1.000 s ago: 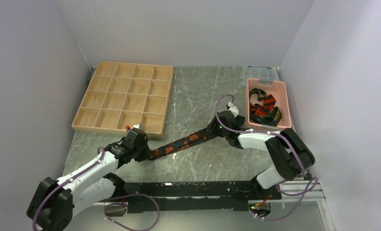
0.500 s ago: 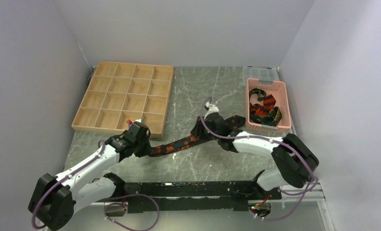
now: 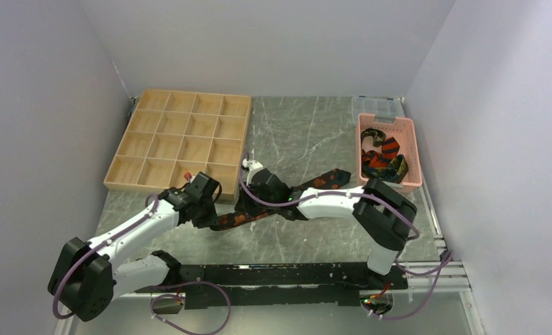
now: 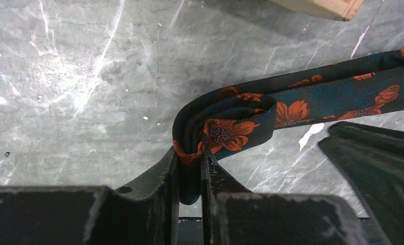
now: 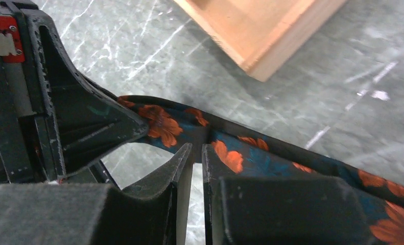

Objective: Roll the ties
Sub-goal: Roll the tie at the center of the board.

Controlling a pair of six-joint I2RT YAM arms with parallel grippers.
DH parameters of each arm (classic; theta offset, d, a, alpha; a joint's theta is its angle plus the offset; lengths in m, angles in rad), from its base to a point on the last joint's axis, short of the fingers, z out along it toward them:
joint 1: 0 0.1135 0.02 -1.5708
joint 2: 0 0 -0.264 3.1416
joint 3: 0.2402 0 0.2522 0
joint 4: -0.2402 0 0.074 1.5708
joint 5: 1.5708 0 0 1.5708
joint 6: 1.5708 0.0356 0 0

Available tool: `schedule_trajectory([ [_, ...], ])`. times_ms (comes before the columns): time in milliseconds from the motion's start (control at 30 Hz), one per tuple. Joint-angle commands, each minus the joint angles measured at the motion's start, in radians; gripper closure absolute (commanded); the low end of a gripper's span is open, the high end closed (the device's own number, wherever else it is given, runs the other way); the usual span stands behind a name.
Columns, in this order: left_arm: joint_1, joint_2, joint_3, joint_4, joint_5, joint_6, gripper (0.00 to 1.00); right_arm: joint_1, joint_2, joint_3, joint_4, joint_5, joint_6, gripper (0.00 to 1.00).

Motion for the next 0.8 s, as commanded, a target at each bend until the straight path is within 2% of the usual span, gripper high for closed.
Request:
schedule_trajectory([
  [0, -0.004, 0.010, 0.045, -0.016, -0.025, -0.001, 0.97, 0.019, 0.052, 0.078, 0.003, -0.052, -0.010, 0.83],
  [767, -0.011, 0.012, 0.086, 0.026, 0.048, 0.000, 0.97, 0.028, 0.233, 0.057, 0.081, -0.086, 0.053, 0.87],
])
